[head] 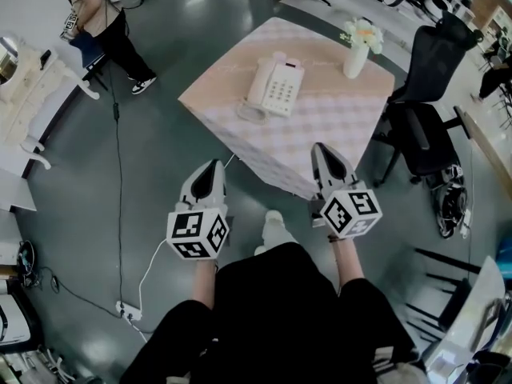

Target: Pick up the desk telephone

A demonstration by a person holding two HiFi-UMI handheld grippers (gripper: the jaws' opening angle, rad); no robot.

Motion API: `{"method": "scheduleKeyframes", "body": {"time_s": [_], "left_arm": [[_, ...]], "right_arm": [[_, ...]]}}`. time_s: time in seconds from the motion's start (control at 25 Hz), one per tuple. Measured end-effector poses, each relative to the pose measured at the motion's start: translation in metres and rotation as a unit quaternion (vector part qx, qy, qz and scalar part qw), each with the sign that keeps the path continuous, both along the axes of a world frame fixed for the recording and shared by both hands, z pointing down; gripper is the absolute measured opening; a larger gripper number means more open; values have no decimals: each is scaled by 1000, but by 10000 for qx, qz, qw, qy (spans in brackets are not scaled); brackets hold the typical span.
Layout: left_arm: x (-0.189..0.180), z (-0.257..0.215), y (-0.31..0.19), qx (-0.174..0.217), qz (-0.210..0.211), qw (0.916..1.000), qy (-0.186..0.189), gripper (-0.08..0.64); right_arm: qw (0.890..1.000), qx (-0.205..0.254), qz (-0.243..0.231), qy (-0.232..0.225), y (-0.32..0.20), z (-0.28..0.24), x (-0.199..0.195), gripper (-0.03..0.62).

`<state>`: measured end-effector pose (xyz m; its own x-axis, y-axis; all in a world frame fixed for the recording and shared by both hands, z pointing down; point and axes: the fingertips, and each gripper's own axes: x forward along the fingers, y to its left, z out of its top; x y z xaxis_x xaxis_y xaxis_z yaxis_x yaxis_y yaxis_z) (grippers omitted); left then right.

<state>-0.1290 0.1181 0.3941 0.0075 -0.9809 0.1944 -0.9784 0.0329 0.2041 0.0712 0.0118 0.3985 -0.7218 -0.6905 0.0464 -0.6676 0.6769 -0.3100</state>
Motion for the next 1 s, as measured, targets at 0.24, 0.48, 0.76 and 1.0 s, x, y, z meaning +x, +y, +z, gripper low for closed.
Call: {"method": "scheduleKeyframes", "body": {"time_s": [0.24,0.48,0.76,1.0], "left_arm": [[-16,17,-38,-174,44,9998,83,0],[-22,34,-95,-409,275,9983,301,0],[-52,44,-166,-588,290,9974,309,0],[-72,48,-220,-686,307,9966,322,0]], "right_arm": [[9997,-204,59,-125,-40,15,-15,-8],[9989,-444,79,-118,-92,33,-40,-8],[9980,-572,36,258,-156,47,-67,-8],[9967,-726,172,322,-208,53,-71,-8]]}}
